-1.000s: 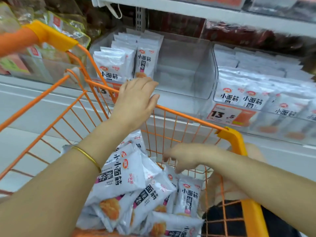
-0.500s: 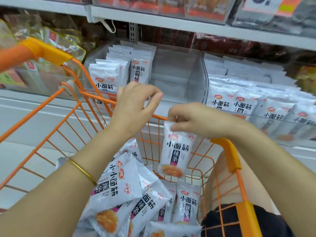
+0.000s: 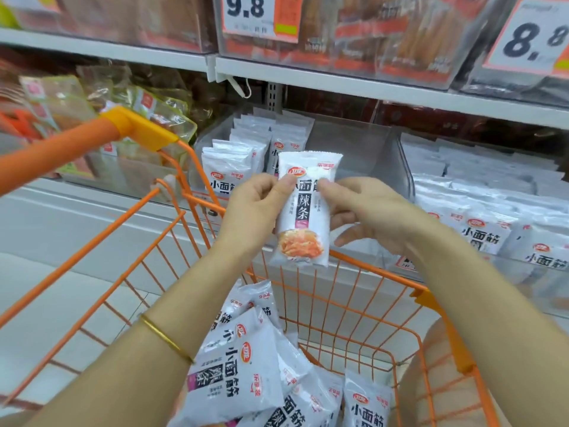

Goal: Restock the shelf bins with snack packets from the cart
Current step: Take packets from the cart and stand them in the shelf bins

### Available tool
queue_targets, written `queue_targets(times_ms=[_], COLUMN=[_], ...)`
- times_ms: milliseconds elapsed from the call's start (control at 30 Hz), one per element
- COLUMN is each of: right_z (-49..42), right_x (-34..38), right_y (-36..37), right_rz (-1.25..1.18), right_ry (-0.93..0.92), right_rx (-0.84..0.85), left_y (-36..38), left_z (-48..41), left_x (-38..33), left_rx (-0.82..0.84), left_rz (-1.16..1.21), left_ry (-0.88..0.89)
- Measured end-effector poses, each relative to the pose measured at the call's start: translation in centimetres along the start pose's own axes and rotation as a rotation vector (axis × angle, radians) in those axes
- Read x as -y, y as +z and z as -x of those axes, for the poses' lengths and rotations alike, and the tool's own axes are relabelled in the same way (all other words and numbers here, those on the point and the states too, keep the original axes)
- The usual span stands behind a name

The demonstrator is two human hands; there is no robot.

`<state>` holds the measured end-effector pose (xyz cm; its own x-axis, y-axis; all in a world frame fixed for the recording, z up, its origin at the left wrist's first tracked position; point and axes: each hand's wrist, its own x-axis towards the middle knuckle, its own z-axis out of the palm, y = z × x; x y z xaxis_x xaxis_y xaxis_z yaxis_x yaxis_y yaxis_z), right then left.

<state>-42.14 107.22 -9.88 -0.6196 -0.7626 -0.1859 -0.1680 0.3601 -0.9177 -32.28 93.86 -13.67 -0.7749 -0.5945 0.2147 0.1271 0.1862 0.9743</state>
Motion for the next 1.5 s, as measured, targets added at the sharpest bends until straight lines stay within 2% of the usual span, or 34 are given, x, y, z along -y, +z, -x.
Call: queue_targets(times_ms=[100, 133, 200, 300, 400, 533, 667, 800, 1000, 1067, 1133, 1200, 1300, 1367, 1433, 1500], right_z=[-1.8, -2.8, -5.1, -9.2, -13.2, -17.2, -18.5, -19.0, -18.7, -17.4, -14.6, -9.8, -1.6, 1.4, 2.3, 2.4], right_x=[-0.1, 0.0, 0.2, -0.2, -1.8, -3.7, -3.0, -2.7, -2.7, -2.1, -1.0, 0.2, 0.4, -1.6, -5.2, -9.0], right_y=[0.1, -0.1, -0.9, -1.3, 0.0, 1.4, 2.4, 3.1, 2.5, 1.8, 1.1, 0.5, 0.2, 0.9, 2.6, 4.4], right_rz=[0.031, -0.03, -0.161, -0.178, -0.038, 0.095, 0.243, 0.298, 0.296, 0.366, 0.386, 0.281, 0.282, 0.503, 0.896, 1.217], right_ry=[0.014, 0.016, 0.021, 0.026, 0.083, 0.114, 0.092, 0.058, 0.09, 0.083, -0.005, -0.123, -0.144, -0.034, 0.102, 0.177], right_rx=[0.041, 0.003, -0.116, -0.257, -0.257, -0.357, -0.466, -0.458, -0.401, -0.397, -0.418, -0.345, -0.042, 0.252, 0.524, 0.702], left_y=[-0.3, -0.3, -0.8, -1.3, -1.1, -1.0, -0.9, -0.9, -1.0, -0.9, -1.0, -0.9, -0.4, 0.1, 0.7, 1.1], left_z=[-0.5, -0.6, -0.7, -1.2, -0.9, -0.9, -0.9, -1.0, -0.8, -0.8, -0.7, -0.7, -0.7, -0.4, 0.2, 0.7], left_x=[0.3, 0.4, 1.0, 3.0, 4.5, 4.8, 4.8, 5.0, 4.7, 4.7, 4.6, 4.1, 3.4, 3.2, 3.1, 3.0], left_rx=[-0.089, -0.11, -0.11, 0.045, 0.186, 0.139, 0.16, 0.122, 0.154, 0.142, 0.147, 0.144, 0.129, 0.119, 0.112, 0.115], left_rz=[-0.06, -0.136, -0.452, -0.898, -1.154, -1.161, -1.162, -1.184, -1.172, -1.163, -1.173, -1.157, -1.099, -1.062, -1.04, -1.019], left_ry=[0.033, 0.07, 0.194, 0.389, 0.307, 0.339, 0.324, 0.344, 0.329, 0.334, 0.333, 0.346, 0.383, 0.433, 0.491, 0.527])
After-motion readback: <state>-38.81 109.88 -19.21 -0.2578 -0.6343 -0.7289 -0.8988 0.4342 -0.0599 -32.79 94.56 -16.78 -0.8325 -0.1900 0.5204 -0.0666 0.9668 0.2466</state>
